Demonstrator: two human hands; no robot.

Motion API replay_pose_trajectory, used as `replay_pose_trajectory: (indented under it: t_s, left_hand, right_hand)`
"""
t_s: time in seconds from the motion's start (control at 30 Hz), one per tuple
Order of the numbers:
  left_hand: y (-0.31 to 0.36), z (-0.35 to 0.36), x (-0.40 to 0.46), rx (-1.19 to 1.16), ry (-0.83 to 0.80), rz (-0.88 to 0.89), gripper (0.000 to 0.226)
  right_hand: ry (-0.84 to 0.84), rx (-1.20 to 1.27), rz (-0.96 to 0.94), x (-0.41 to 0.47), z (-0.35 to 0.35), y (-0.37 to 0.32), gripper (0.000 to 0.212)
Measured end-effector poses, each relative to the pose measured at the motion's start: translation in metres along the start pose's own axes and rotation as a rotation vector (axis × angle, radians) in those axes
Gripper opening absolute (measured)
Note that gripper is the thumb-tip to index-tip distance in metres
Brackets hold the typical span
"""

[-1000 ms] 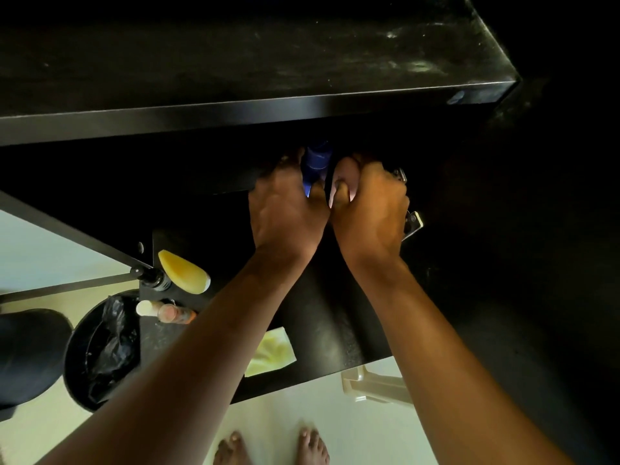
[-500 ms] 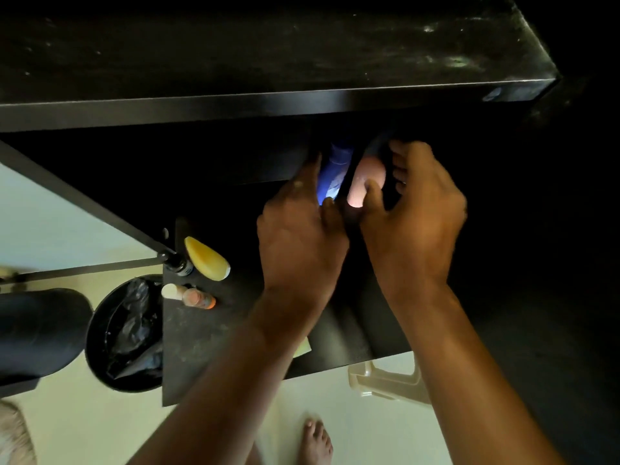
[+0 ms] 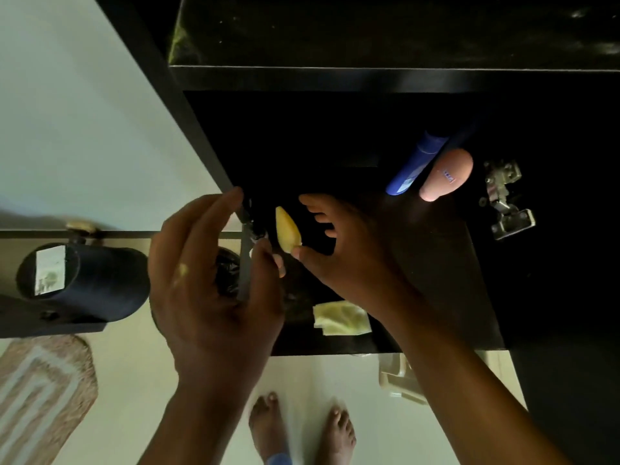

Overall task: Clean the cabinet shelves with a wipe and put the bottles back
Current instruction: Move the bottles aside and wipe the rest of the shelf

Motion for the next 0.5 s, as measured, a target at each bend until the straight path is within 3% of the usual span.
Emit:
replay_pose_trajectory:
  t_s: [0.27,0.5]
  left_hand:
    - [-0.037,0.026,-0.026,0.068,-0.371,-0.093,0.042]
    - [-0.036,0.050,-0.036,0.152,-0.368,0.007,0.033]
  right_hand:
    - [-0.080,-0.002,-0.026,0.013,0.021,-0.005,0.074]
    - [-0.094,-0.008,-0.051,0.020,0.020,0.005,0.058]
Point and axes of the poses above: each hand's wrist, its own x-axis towards the middle knuckle, its own z-axis out of the palm, y = z × x, the point moved 10 cm from there along x, towards the middle knuckle, and after that the axes turned 9 degrees about z, right-handed, at the moved point
